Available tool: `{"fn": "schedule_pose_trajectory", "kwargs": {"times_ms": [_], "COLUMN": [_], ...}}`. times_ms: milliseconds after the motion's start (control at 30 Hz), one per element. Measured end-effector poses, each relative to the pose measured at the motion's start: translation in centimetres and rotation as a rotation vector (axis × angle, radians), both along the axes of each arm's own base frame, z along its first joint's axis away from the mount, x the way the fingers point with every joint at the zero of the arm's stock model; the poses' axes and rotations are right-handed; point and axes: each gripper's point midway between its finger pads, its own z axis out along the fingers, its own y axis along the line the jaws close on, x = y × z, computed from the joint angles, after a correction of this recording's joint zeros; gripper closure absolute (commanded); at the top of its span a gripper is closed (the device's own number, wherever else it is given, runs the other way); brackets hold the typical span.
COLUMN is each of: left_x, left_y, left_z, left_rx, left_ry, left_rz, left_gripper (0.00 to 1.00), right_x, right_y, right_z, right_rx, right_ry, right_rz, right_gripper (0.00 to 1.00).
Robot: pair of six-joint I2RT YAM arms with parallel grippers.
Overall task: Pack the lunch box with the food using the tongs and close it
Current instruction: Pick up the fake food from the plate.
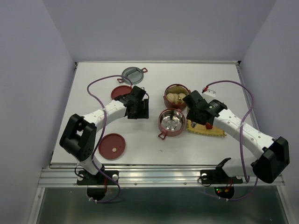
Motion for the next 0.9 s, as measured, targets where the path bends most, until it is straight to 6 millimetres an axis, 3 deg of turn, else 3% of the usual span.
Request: {"fn": "schedule_pose_trajectory", "kwargs": {"times_ms": [333, 600, 900], "left_x": [0.0, -0.1, -0.1], "left_y": [0.0, 0.0, 0.0], "left_z": [-0.2, -0.2, -0.2], "left_rx": [0.000, -0.002, -0.003], "left_ry": [0.000, 0.002, 0.002], "left_rz": [0.000, -0.002, -0.002], "left_gripper": [0.29, 0.30, 0.30], "right_x": [-0.9, -1.9, -3.1], "right_y": [-0.7, -1.3, -1.8], "right_z": [-0.7, 0.2, -2.2], "right_rx": [-0.033, -0.018, -0.022], "right_ry": [0.046, 0.033, 0.068], "right_rz": [0.001, 0.002, 0.009], "right_gripper": [0.52, 0.53, 0.54]}}
